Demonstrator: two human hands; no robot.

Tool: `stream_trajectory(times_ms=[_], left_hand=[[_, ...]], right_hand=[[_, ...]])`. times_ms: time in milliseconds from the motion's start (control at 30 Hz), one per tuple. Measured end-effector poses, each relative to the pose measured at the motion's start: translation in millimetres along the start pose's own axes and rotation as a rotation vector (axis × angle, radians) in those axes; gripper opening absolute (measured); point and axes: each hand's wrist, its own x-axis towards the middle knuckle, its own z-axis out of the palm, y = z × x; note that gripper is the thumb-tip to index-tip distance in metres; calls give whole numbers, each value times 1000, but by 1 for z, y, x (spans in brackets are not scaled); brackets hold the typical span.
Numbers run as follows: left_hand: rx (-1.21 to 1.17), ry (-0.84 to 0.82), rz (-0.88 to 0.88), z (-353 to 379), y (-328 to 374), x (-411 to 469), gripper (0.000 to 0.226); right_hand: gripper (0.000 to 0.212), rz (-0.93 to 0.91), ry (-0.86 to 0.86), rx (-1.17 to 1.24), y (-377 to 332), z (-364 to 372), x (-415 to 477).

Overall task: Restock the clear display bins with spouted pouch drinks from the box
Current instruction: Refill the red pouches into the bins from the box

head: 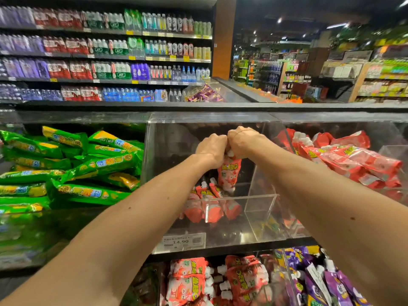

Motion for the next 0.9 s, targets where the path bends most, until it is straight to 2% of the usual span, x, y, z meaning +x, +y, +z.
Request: stream_trajectory(times_ms=[233,400,500,567,633,700,800,900], left_hand=[[-163,-67,-14,22,-3,13,35],[-189,-101,-52,30,-9,17,38],[-178,-177,-57,32,-14,24,34],[-72,-291,-55,26,-17,25,36],[41,-404,-45,15,-19,21,37],[98,-443,-45,2,-19,13,34],[55,-335,-30,-25,-20,-5,29],[-112,-127,87,-49,-17,-36,24]], right_hand=[[39,35,-106,-5,4,6,4],[35,26,-155,-31,3,12,4],[38,36,-136,-47,1,12,1],[38,34,-92,-77,1,8,-5],[38,21,-5,-99,0,1,-19],[35,-8,89,-118,0,-7,-35],[27,-44,211,-105,-4,-15,-60],[21,-65,376,31,-8,-14,-89]])
